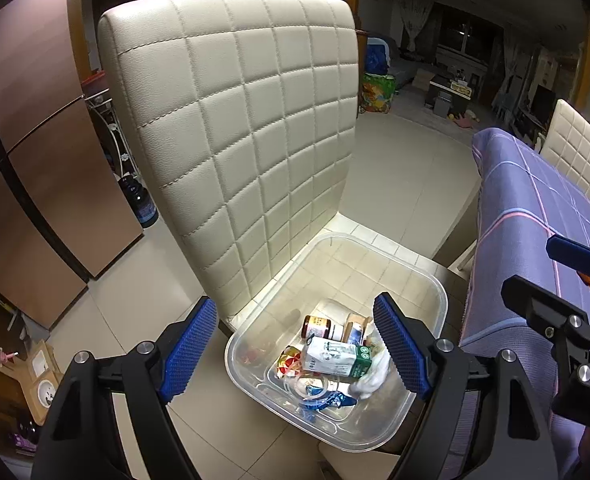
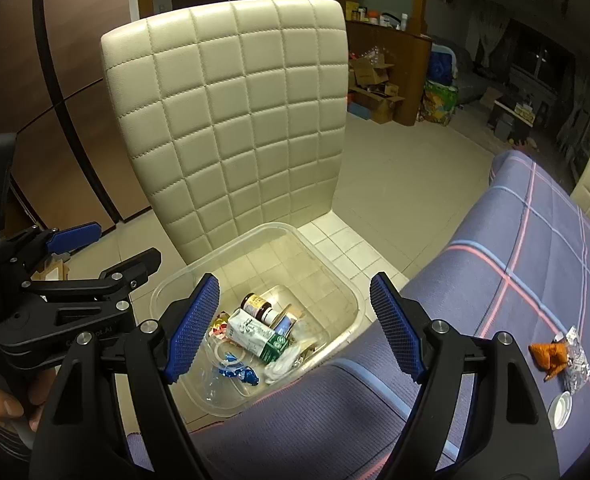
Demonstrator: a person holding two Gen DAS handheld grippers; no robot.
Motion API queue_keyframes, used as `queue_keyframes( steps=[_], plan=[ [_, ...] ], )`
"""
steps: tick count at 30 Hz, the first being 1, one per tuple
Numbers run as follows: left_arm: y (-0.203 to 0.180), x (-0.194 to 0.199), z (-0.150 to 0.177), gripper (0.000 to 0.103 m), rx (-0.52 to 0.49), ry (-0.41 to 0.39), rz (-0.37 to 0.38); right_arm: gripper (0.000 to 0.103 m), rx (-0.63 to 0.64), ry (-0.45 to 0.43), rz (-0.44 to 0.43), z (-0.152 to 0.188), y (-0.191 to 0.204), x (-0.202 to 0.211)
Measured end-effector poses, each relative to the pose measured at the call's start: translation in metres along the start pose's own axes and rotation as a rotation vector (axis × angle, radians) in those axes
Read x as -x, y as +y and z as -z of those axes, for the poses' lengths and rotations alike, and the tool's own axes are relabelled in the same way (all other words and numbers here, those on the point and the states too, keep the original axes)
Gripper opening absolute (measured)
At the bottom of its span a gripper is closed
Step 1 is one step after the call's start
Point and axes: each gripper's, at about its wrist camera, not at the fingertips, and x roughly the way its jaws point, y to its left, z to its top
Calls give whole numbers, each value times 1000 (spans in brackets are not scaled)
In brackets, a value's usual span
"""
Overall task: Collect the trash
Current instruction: 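Open the left tool over the bin while the right tool releases the tissue into it, then move both open tools back over the table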
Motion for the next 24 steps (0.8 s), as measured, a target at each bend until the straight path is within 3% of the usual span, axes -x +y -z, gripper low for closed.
queue_keyframes(
  steps=[13,24],
  plan=[
    [-40,23,1,79,-69,-16,42,78,-76,-30,38,23,-35,34],
    [-122,43,6,79,-209,-37,132,78,-207,-51,155,71,-111,77]
  ],
)
